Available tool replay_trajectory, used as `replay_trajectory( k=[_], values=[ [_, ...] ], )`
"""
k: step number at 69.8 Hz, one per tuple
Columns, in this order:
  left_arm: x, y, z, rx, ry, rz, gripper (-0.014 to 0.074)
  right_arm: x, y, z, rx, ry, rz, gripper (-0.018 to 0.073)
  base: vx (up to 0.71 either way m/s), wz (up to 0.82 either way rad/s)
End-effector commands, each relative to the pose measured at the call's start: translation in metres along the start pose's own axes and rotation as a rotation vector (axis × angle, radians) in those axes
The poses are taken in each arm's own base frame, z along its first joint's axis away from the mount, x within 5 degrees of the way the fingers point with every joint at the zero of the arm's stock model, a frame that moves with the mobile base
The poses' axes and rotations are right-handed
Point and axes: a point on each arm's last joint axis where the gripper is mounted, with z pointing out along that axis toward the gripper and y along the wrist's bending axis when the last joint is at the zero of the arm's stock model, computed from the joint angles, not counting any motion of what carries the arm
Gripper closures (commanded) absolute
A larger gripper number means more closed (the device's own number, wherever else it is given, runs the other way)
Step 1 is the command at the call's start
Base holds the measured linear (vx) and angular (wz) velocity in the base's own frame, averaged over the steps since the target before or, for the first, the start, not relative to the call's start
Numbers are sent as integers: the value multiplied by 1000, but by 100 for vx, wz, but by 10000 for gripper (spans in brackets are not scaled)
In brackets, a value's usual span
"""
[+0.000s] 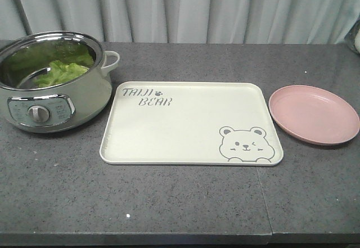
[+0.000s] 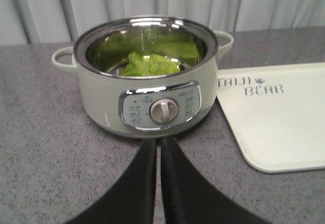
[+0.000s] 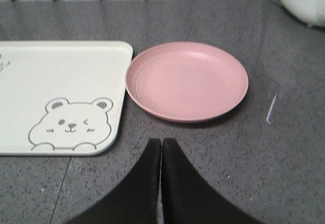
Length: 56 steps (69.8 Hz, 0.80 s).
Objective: Transfer vegetables to tray and serve
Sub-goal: 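Move the left gripper open above the white pot of lettuce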
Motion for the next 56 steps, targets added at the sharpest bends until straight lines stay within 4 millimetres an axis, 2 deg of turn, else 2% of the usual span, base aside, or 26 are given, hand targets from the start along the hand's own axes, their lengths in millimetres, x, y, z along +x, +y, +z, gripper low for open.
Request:
replay_trajectory(
  k=[1,18,25,31,42,46,52,56],
  values=[
    [-13,0,6,2,-37,1,602,-11,0,8,4,-6,-9,565,0,0],
    [-8,0,12,0,20,-1,596,-3,-1,16,3,111,-27,557,0,0],
    [-8,0,12,0,17,-5,546,-3,-1,16,2,112,-91,502,0,0],
    [-8,0,12,0,14,-5,442,-2,-1,16,0,113,-125,403,0,0],
    [-10,0,12,1,-7,-22,170,-2,-1,16,-1,118,-134,148,0,0],
    [-10,0,12,1,-2,-20,90,-2,-1,16,-1,119,-133,85,0,0],
    [-11,0,15,-1,26,-17,20,-2,-1,16,-3,119,-131,23,0,0],
    [-16,0,18,-2,59,4,6,-2,-1,16,-3,119,-131,10,0,0]
  ],
)
